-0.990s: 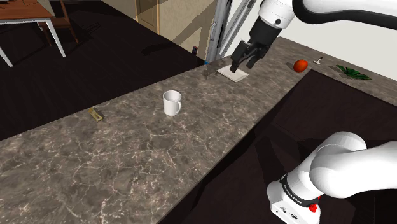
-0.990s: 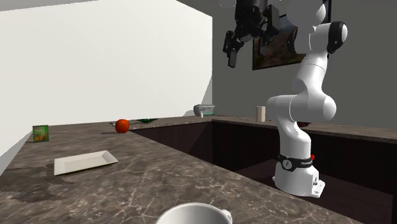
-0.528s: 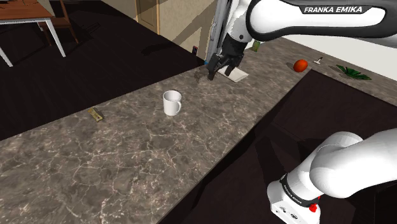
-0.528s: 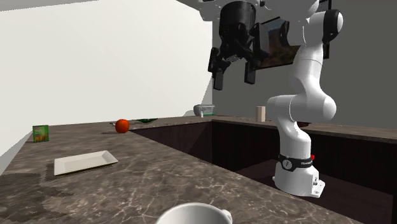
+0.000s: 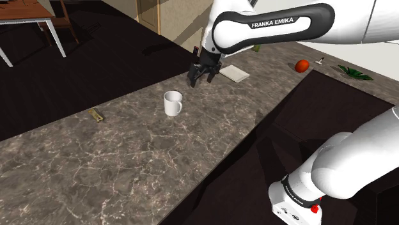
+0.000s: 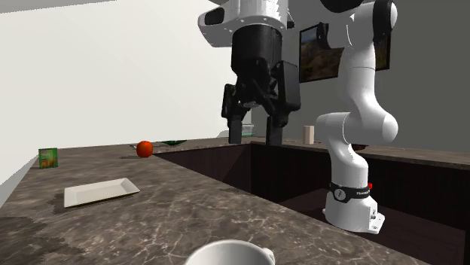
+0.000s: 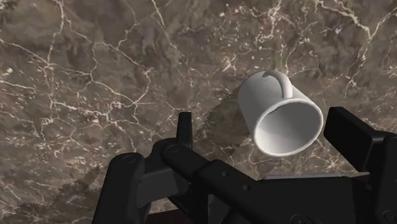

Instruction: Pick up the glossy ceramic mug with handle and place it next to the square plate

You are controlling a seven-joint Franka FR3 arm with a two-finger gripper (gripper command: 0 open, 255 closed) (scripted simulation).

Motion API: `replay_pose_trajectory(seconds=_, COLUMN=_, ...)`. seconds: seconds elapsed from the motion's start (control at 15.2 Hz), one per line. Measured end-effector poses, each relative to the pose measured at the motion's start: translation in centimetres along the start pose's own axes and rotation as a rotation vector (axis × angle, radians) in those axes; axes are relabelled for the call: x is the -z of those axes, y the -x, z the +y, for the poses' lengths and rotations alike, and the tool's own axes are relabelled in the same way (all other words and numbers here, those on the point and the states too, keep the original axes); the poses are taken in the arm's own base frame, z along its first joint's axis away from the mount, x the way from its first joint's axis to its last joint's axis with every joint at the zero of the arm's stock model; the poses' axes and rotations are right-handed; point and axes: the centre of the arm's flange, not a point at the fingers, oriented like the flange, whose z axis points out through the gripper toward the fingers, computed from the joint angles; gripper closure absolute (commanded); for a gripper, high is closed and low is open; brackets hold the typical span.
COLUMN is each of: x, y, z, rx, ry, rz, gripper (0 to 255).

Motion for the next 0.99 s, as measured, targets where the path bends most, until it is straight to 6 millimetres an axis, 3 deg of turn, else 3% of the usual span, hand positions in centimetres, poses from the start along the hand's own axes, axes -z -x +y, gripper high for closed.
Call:
replay_pose_trajectory(seconds=0.59, x=-9.3, y=-7.5, z=-2.9, rx=0.005, ry=-0.001, rz=-0.056, gripper=0)
replay_pose_trajectory(seconds=0.99, x=-13.2, y=-8.2, z=-3.3, rx=0.006, ry=0.0, rz=-0.062, gripper=0)
